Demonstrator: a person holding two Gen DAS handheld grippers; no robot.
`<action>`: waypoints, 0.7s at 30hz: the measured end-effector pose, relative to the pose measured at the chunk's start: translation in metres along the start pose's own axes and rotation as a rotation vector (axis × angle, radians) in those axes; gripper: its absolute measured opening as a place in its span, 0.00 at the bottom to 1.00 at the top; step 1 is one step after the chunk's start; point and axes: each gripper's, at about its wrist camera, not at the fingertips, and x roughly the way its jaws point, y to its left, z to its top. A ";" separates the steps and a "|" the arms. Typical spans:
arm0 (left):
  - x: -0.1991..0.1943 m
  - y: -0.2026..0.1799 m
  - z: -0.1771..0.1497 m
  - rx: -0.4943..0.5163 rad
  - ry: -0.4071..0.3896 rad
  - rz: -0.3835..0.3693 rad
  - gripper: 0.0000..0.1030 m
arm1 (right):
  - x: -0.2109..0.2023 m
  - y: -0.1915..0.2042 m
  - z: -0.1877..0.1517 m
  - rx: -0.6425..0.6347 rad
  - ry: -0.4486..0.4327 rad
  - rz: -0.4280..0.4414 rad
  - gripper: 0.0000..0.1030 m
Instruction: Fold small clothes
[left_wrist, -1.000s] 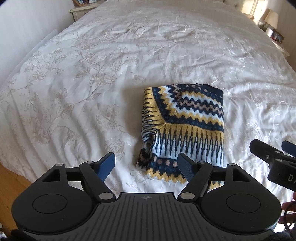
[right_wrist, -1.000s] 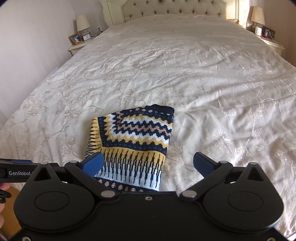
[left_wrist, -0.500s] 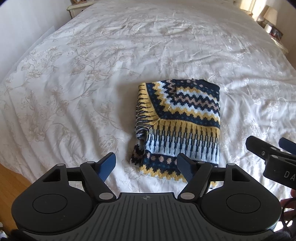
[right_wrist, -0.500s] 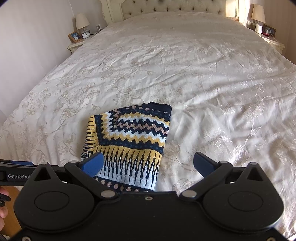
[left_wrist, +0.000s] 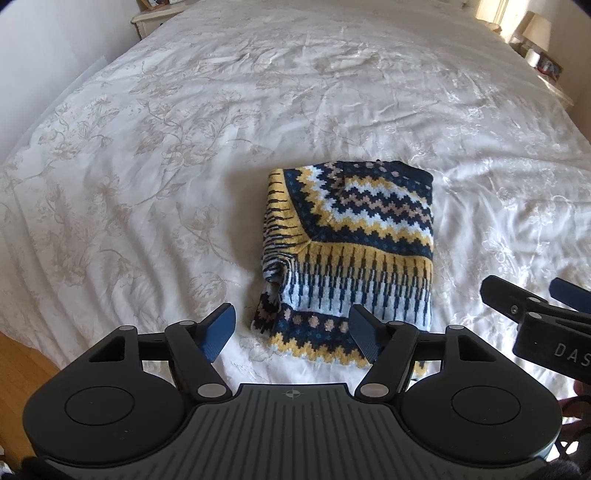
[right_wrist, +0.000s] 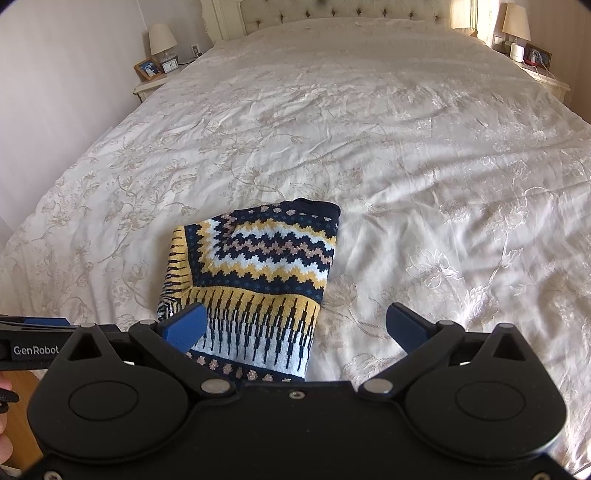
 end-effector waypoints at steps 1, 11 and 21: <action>0.001 0.000 0.001 0.003 0.001 -0.001 0.65 | 0.000 0.000 0.000 0.001 0.001 -0.001 1.00; 0.010 0.000 -0.002 0.007 0.047 0.003 0.56 | 0.001 -0.003 0.001 0.006 0.005 -0.015 1.00; 0.008 0.004 -0.008 0.032 0.035 0.030 0.56 | 0.000 -0.002 0.001 0.005 0.003 -0.039 1.00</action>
